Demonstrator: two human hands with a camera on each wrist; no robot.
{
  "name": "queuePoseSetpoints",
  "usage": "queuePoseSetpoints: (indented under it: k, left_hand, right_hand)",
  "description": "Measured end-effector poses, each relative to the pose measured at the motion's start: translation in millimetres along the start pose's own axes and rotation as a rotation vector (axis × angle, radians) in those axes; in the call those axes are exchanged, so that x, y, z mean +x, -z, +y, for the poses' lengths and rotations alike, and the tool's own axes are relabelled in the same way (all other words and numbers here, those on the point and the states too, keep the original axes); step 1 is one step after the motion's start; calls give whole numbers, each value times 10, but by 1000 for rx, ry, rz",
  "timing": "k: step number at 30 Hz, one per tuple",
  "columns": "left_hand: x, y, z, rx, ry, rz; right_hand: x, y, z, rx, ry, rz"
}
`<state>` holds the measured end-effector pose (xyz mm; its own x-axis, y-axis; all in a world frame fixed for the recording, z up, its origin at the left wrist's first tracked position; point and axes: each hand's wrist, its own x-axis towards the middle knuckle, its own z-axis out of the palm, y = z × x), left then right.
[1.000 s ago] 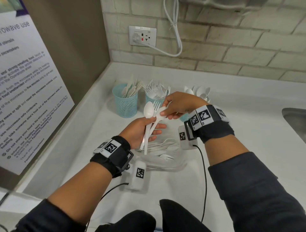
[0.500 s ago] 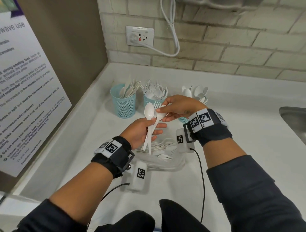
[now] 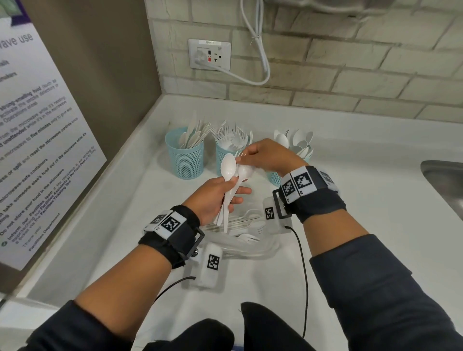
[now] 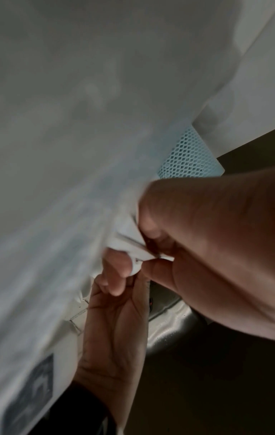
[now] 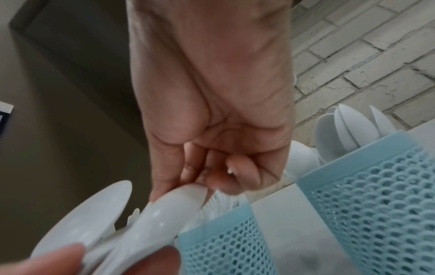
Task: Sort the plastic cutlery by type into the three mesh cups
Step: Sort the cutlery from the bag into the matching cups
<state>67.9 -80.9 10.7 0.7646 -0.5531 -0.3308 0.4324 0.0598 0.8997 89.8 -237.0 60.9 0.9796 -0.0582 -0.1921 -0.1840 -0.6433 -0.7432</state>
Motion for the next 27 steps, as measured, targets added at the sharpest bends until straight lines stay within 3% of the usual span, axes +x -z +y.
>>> queuePoseSetpoints:
  k: [3,7,13,16,18,23,27]
  left_hand:
    - [6,14,30,9,-23,16]
    - [15,41,40,55,-47,63]
    - [39,118,3,59,-35,102]
    - [49,124,-3,38,-24,102]
    - [58,125,-5,32,-18,104]
    - [58,153,-6,-3,0,101]
    - [64,183,1,-76,27,65]
  right_hand:
    - [70,31,-42,113,110,238]
    - [161,161,-123,170,220,698]
    - [186,287,-277,296,426,966]
    - [237,202,-268,135,519,977]
    - [301,114,-206,-57,531,894]
    - [387,-100,-13,-540,360,627]
    - [343,-107,23,-648,251,557]
